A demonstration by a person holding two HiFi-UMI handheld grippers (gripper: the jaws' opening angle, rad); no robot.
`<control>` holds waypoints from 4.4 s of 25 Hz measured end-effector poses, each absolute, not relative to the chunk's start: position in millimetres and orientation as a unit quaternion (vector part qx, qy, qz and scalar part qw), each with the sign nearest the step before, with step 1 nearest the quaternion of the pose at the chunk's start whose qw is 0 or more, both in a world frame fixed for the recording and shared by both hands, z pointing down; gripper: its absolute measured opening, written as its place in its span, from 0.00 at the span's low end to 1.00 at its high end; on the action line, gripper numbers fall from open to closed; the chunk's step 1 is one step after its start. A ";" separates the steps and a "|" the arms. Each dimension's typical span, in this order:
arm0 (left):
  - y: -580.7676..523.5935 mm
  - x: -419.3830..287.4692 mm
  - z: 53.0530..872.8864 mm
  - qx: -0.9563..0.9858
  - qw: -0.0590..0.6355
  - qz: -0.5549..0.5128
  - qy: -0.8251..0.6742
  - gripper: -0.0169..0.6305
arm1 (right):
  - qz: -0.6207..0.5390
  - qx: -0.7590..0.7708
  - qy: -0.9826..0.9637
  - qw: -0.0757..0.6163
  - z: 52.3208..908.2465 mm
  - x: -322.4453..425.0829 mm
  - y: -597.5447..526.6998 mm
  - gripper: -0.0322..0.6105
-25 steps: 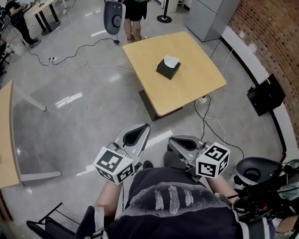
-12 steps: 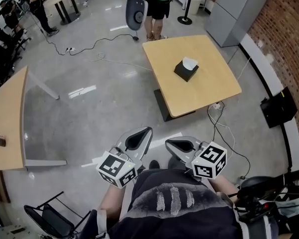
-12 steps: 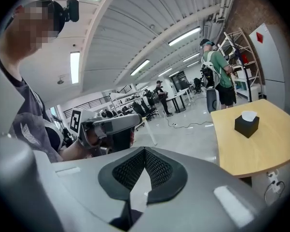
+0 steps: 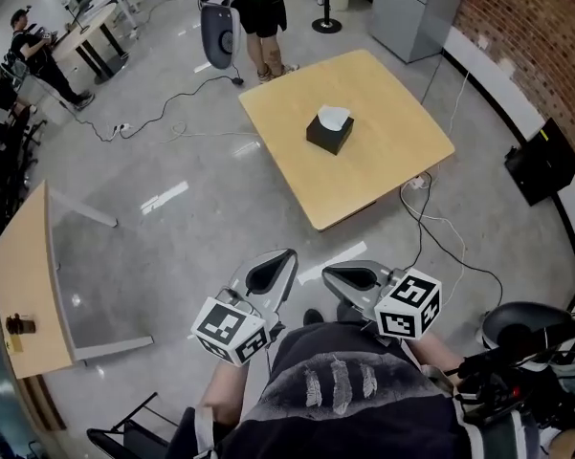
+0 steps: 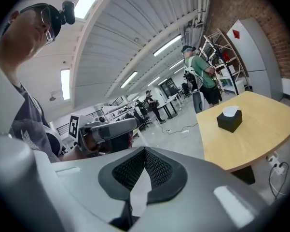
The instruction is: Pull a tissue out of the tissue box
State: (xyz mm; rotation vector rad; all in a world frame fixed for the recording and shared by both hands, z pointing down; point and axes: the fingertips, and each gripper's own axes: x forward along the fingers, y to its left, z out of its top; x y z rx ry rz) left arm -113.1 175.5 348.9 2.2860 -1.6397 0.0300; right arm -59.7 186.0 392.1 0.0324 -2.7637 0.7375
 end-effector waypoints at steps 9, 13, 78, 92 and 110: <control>77.3 -65.5 317.8 0.824 0.137 0.037 -0.549 0.03 | 0.211 0.030 -0.969 0.126 390.5 -20.4 106.0 0.05; 44.5 -46.1 320.1 0.823 0.130 0.063 -0.549 0.03 | 0.242 0.028 -0.964 0.104 395.6 -4.9 66.7 0.05; -122.5 -208.7 413.5 0.844 0.168 0.088 -0.501 0.03 | 0.249 0.091 -0.931 0.253 430.5 -149.9 -72.3 0.05; -178.9 -181.4 461.6 0.829 0.212 0.160 -0.492 0.03 | 0.214 0.106 -0.938 0.253 447.3 -146.3 -180.0 0.05; -193.8 -133.3 521.6 0.831 0.211 0.258 -0.445 0.03 | 0.270 0.152 -0.926 0.215 475.3 -125.0 -211.4 0.05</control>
